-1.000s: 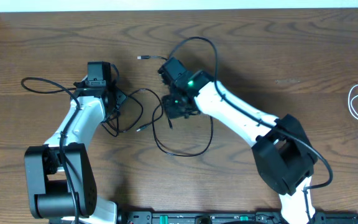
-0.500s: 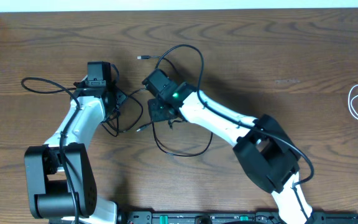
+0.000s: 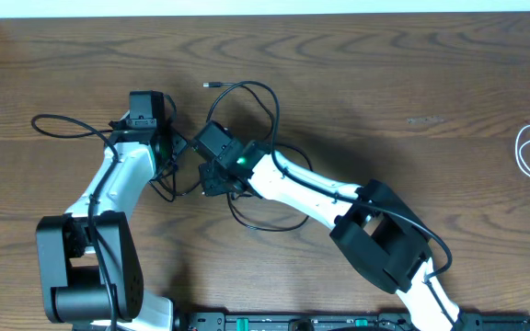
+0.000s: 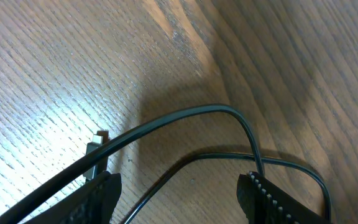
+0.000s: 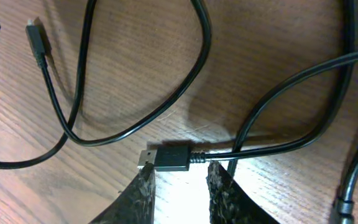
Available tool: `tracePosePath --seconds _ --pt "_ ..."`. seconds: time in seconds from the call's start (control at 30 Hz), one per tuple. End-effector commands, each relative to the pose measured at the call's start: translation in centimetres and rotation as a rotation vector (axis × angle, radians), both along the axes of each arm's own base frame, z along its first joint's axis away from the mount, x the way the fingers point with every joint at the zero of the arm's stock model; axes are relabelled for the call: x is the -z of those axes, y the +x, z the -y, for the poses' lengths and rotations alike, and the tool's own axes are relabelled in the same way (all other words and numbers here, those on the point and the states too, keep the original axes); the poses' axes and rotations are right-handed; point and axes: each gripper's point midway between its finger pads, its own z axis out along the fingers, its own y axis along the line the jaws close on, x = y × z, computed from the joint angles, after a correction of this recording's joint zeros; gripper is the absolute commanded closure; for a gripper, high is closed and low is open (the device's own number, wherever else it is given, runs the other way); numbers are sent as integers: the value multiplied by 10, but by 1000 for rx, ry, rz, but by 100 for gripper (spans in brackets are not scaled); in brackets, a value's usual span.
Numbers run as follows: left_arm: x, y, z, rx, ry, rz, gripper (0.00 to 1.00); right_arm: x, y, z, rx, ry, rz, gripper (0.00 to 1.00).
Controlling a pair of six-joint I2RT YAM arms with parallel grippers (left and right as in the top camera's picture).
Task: Untangle cables
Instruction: 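Move the held black cable leftward next to the left gripper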
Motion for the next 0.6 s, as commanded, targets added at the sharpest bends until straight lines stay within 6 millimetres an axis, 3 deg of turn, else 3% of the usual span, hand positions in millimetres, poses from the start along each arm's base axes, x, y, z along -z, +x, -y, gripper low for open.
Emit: tracePosePath --seconds 0.0,0.2,0.4,0.57 --pt "-4 3 -1 -6 1 11 35 6 4 0 109 16 -39 71" --pt "-4 3 -1 -6 1 11 35 11 1 1 294 51 -136 50" --pt "-4 3 -1 -6 1 11 35 17 -3 3 388 54 -189 56" --pt "-4 3 -1 -6 1 11 35 23 -10 5 589 84 -318 47"
